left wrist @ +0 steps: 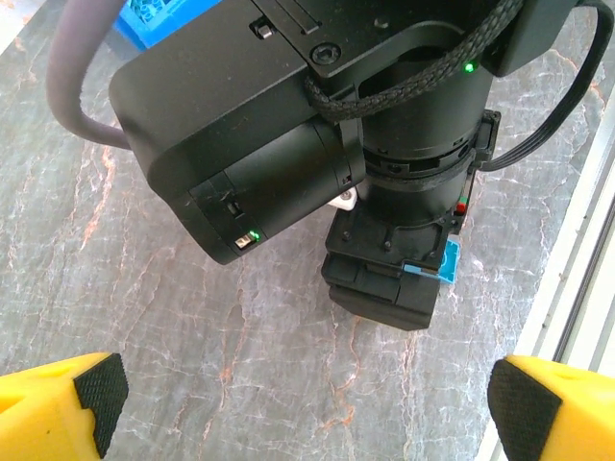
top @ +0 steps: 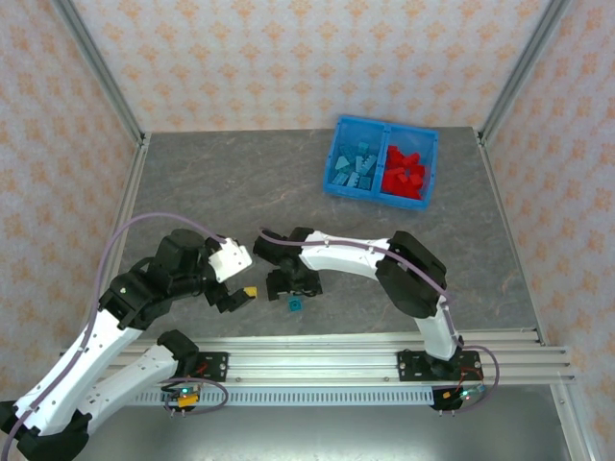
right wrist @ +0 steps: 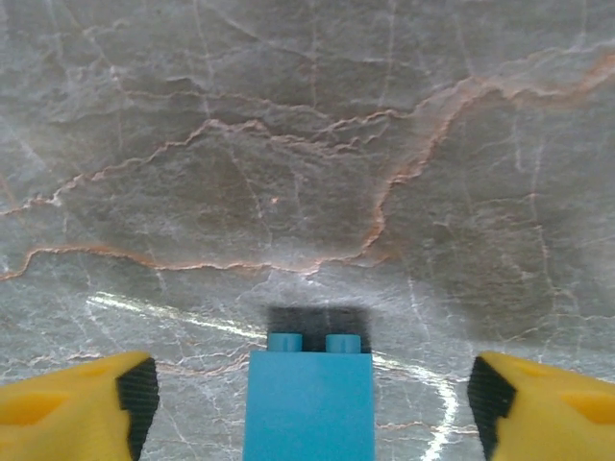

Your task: Sort the legos into containers by color

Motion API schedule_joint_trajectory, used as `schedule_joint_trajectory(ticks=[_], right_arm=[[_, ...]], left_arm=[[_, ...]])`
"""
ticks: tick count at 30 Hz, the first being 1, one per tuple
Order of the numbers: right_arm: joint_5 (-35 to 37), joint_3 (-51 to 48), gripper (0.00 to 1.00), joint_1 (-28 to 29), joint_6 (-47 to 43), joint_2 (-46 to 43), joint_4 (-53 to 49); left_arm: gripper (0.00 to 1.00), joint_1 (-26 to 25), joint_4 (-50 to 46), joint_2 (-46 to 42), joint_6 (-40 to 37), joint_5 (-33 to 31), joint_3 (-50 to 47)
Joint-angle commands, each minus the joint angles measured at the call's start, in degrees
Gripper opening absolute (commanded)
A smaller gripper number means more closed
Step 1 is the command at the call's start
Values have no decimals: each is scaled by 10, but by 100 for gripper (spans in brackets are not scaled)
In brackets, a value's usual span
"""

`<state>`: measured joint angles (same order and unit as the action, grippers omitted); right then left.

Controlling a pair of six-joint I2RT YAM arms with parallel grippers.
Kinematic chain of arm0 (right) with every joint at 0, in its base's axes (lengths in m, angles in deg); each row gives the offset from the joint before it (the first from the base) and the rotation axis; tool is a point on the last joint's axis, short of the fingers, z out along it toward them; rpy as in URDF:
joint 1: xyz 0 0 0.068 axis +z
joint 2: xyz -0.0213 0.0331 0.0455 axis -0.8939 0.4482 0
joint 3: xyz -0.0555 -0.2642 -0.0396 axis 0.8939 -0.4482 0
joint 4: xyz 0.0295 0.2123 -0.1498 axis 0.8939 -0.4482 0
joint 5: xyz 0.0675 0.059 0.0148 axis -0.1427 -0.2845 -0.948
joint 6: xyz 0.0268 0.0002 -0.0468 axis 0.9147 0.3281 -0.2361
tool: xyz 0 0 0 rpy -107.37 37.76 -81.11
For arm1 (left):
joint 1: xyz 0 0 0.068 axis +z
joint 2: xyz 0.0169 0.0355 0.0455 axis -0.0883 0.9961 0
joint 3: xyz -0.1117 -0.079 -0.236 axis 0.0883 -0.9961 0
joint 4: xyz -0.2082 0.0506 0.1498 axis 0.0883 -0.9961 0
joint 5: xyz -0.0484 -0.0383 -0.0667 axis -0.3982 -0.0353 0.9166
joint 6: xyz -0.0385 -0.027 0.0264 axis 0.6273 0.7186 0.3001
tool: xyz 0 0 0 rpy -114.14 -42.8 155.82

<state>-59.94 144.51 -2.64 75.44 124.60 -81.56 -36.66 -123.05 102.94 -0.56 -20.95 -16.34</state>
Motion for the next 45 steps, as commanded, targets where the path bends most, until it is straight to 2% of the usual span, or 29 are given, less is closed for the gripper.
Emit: schedule_joint_trajectory(ticks=[1,10,14,22,27,32,37,41,45], right_arm=[[-12,14,79,3,-14,1,-19],[-60,7,58,-5,-17,9,-27],[-64,-2,56,-6,-10,14,-21],[-38,27,39,-8,-13,28,-50],[-8,36,35,-23,4,-23,-31],[36,51,33,-83,29,-91,0],[102,105,34,-164,24,-101,2],[142,173,34,-243,19,-59,17],[187,266,33,-304,5,5,17]], left_arm=[[100,-5,-10,2,-12,3,-5],[100,-5,7,-1,-8,8,-18],[100,-5,9,-1,-7,9,-20],[100,-5,9,-5,-8,9,-23],[100,-5,13,-12,-17,2,-18],[100,-5,36,-23,-26,17,-12],[100,-5,46,-26,-36,26,-10],[100,-5,66,-21,-17,11,-9],[100,-5,109,-12,39,-34,2]])
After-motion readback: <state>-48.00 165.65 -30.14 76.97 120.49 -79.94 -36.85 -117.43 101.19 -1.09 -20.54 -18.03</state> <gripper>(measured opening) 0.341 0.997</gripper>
